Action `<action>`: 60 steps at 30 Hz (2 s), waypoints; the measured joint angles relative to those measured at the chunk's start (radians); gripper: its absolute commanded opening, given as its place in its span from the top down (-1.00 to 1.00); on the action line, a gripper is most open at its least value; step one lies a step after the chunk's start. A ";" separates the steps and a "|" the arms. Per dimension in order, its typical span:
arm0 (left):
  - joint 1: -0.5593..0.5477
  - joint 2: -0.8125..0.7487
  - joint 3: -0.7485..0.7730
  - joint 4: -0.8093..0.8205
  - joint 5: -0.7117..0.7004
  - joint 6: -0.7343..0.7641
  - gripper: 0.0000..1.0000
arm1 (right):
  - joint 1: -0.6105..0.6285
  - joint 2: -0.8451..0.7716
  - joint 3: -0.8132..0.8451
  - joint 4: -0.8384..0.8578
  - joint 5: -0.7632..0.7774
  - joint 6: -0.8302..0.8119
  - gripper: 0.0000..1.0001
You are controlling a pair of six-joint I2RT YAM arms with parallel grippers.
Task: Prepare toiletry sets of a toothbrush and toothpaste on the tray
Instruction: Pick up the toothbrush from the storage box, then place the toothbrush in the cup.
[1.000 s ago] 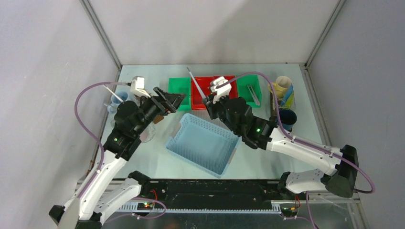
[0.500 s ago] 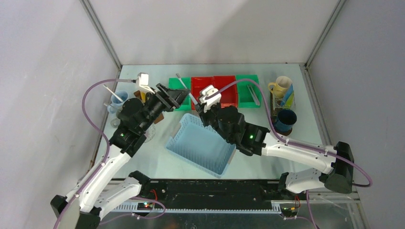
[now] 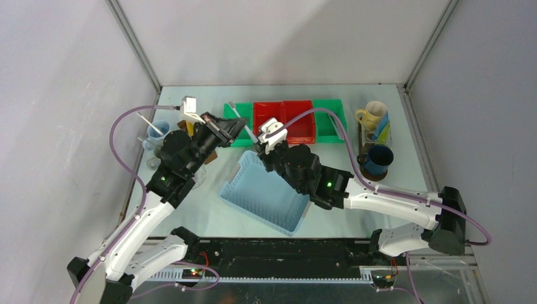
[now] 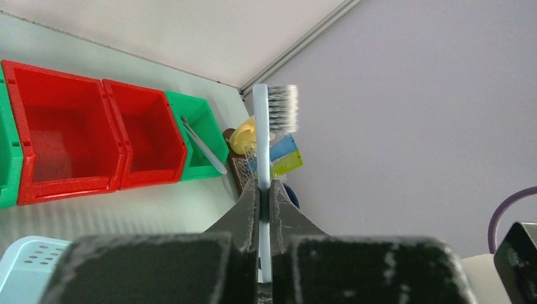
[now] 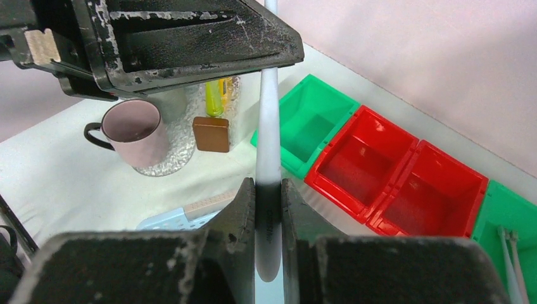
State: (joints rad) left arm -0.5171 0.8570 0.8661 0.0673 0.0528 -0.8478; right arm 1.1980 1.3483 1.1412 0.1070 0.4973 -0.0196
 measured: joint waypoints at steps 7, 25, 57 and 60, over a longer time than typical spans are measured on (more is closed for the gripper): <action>-0.003 -0.033 0.000 -0.024 -0.058 0.048 1.00 | 0.002 -0.007 -0.032 0.030 -0.012 -0.008 -0.01; 0.163 -0.252 -0.079 -0.189 -0.368 0.362 1.00 | -0.151 -0.208 -0.225 -0.010 -0.005 0.020 -0.94; 0.625 -0.110 -0.436 0.028 -0.651 0.430 0.79 | -0.435 -0.562 -0.493 -0.046 -0.032 0.081 -0.97; 0.628 -0.082 -0.448 0.036 -0.650 0.402 0.65 | -0.450 -0.576 -0.500 -0.051 -0.035 0.081 -0.97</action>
State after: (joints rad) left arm 0.1108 0.7753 0.4183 0.1036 -0.5972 -0.4454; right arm 0.7483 0.7727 0.6411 0.0555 0.4618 0.0616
